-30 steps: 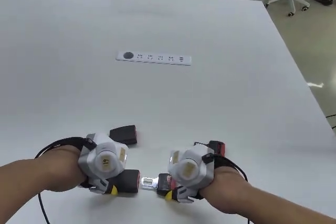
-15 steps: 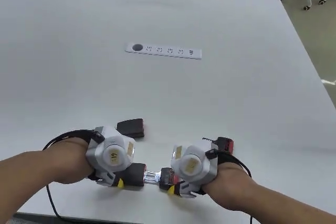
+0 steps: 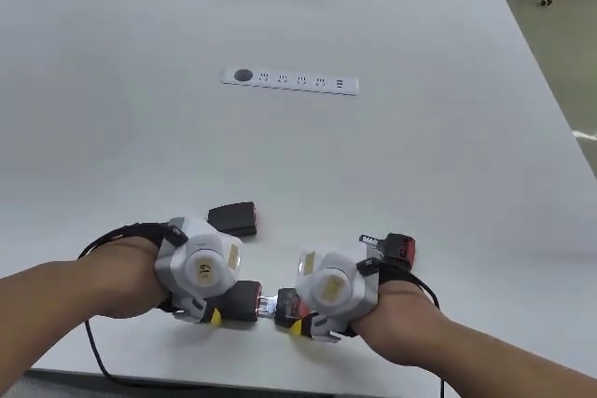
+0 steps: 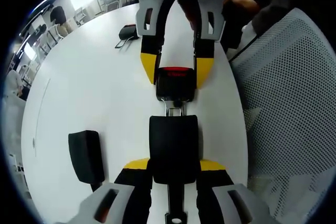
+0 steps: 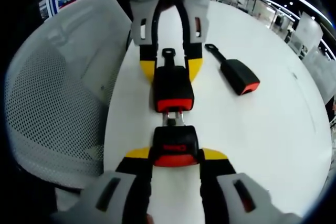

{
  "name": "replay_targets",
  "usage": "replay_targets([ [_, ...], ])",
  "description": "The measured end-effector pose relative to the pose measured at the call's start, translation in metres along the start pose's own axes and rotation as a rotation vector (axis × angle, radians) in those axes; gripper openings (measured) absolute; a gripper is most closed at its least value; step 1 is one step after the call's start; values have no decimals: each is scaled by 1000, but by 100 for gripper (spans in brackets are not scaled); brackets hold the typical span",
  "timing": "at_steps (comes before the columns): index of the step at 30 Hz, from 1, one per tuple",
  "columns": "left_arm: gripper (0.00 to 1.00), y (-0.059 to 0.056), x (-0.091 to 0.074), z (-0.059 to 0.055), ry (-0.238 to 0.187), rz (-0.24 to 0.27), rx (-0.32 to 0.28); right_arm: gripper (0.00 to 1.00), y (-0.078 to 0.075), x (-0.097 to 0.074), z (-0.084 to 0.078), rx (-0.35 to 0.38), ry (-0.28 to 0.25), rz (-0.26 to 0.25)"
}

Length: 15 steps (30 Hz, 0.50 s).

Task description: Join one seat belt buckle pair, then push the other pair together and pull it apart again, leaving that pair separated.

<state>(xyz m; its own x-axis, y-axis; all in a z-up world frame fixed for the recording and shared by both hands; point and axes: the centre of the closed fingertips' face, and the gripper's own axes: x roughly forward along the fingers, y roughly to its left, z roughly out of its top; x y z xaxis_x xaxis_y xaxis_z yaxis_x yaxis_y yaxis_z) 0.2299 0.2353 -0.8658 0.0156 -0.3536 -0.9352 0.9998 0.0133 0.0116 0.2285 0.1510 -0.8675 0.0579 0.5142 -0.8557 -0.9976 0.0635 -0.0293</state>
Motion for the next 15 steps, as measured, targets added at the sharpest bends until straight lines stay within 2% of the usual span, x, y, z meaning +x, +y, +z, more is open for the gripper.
replay_targets([
  [7, 32, -1, 0, 0, -23, 0, 6, 35, 0, 0, 2, -2, 0, -3],
  [8, 32, -1, 0, 1, -26, 1, 22, 35, 0, 1, 3, -4, 3, -3],
  [11, 32, 0, -1, -1, -53, 5, -10, 34, -2, 2, 5, -8, 2, -1],
  [15, 32, 0, -1, 0, -56, 9, -31, 34, -3, 2, 7, -9, -4, -4],
])
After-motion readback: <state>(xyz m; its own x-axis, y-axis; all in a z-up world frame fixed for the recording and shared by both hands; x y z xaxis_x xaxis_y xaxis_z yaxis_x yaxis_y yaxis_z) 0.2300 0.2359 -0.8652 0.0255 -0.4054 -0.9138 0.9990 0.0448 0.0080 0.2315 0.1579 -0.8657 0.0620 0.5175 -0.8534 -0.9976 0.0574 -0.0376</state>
